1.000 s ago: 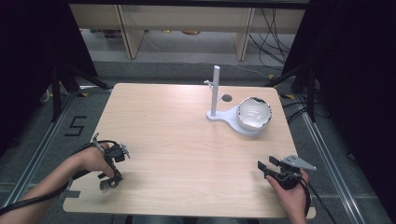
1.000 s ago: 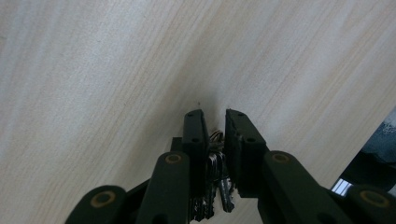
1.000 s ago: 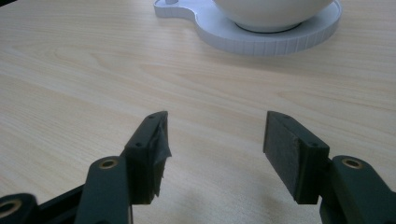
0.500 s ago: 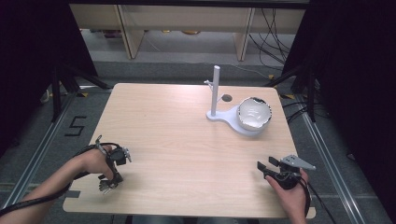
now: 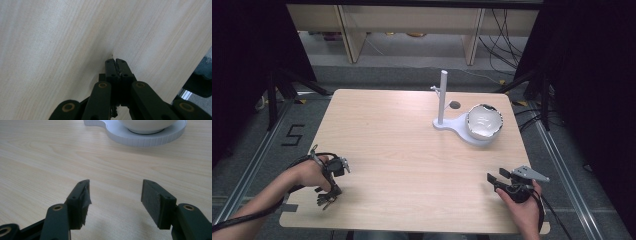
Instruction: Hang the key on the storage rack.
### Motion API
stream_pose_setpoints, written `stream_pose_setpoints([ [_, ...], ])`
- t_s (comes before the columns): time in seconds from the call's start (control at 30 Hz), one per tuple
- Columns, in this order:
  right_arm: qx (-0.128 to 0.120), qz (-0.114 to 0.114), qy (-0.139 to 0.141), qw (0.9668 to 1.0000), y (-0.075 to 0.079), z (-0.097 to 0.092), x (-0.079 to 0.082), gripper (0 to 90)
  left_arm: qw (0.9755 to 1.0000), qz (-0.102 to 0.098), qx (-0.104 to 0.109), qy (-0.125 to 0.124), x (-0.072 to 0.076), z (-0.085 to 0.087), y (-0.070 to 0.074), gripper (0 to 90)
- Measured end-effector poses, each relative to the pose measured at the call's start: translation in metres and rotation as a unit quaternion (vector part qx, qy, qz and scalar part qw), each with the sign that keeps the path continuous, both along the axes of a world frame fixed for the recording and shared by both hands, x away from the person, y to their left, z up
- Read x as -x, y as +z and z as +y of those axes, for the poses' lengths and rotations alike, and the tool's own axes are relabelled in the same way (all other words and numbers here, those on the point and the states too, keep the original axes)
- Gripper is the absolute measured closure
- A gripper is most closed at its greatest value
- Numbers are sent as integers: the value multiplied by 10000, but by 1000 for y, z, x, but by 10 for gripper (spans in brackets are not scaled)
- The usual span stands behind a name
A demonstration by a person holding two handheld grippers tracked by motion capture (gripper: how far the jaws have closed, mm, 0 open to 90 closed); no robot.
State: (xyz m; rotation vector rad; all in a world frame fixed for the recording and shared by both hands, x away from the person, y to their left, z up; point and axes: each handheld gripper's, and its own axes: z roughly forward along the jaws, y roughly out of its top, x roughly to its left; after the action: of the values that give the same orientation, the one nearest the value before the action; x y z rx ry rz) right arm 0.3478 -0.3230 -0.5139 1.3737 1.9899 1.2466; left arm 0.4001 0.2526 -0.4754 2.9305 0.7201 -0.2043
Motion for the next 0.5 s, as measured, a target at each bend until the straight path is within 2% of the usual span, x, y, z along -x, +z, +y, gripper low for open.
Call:
stream_pose_setpoints([
  [0.07,9,-2,-2,10000,0,0,0,411,9999,-54,73,66,0,1,2,889],
  [0.1,4,4,1,10000,0,0,0,411,9996,-138,196,137,0,3,4,889],
  [0.13,4,4,1,10000,0,0,0,411,9996,-138,196,137,0,3,4,889],
  [0.17,-6,11,1,10000,0,0,0,411,9990,-186,334,242,0,5,7,890],
  [0.2,-6,8,1,10000,0,0,0,411,9990,-186,334,242,0,5,7,890],
  [0.23,-15,76,-85,9999,0,2,1,411,9977,-284,505,340,1,7,10,890],
  [0.27,-15,76,-85,9999,0,2,1,411,9977,-284,505,340,1,7,10,890],
  [0.37,-71,104,-113,9999,0,4,1,412,9946,-498,754,506,0,11,16,890],
  [0.4,-44,135,-98,9999,0,4,1,412,9914,-632,950,647,0,13,21,890],
  [0.43,-37,126,-80,9999,0,4,1,412,9914,-632,950,647,0,13,21,891],
  [0.47,-37,126,-80,9999,0,4,1,412,9894,-700,1044,727,-1,14,23,891],
  [0.5,-19,80,-84,9999,-1,3,1,411,9842,-865,1245,914,-2,14,28,891],
])
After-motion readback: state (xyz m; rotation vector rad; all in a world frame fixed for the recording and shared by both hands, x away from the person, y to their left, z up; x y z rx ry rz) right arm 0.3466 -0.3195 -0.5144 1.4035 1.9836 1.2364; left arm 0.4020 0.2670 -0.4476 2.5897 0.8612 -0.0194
